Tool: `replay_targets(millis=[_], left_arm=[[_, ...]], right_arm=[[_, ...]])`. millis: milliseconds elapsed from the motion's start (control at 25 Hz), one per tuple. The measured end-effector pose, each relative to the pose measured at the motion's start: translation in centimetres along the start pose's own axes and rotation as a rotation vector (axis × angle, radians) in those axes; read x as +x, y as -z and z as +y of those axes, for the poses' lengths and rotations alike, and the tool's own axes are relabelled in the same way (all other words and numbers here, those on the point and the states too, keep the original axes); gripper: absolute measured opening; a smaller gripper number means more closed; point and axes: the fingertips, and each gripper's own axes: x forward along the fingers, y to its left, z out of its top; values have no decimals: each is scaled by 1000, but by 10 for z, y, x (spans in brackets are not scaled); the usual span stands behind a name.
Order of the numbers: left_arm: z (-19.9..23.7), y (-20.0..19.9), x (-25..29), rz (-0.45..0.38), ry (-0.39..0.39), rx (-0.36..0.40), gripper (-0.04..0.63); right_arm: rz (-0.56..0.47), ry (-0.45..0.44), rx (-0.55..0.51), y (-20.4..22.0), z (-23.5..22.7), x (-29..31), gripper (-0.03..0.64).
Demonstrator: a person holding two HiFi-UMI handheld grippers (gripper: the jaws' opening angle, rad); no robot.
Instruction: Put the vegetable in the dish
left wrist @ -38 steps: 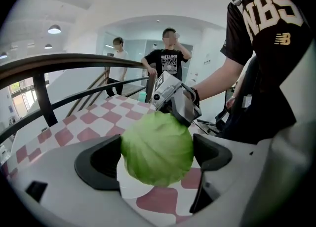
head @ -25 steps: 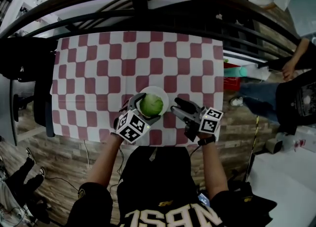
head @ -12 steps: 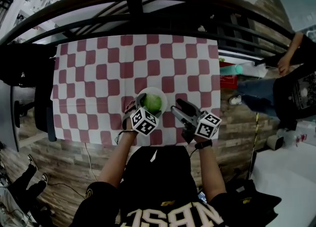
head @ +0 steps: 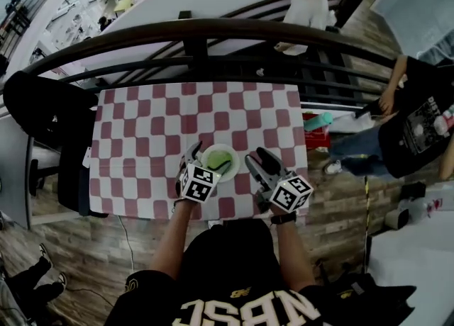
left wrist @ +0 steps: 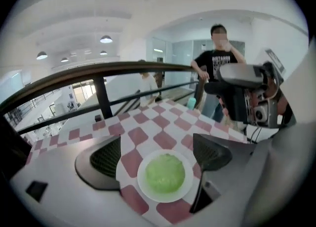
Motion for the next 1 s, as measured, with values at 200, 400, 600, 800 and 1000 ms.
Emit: replay_targets(millis=[200, 400, 600, 800, 1000], left_arm=[[8, -82, -76, -279, -17, -109, 471], [9, -120, -148, -458, -102, -81, 326], [4, -126, -189, -547, -191, -56, 147], [-2, -120, -203, -586, -228, -81, 18], [-16, -117, -209, -597, -213, -58, 18]], right_arm=[[-62, 10, -215, -51, 52, -3, 234], [-102, 166, -418, -75, 87, -10, 121], [-147, 248, -540, -76, 119, -18, 32], [-173, 238, -600, -66, 144, -23, 17], [-180, 258, -623, -60, 150, -24, 17]])
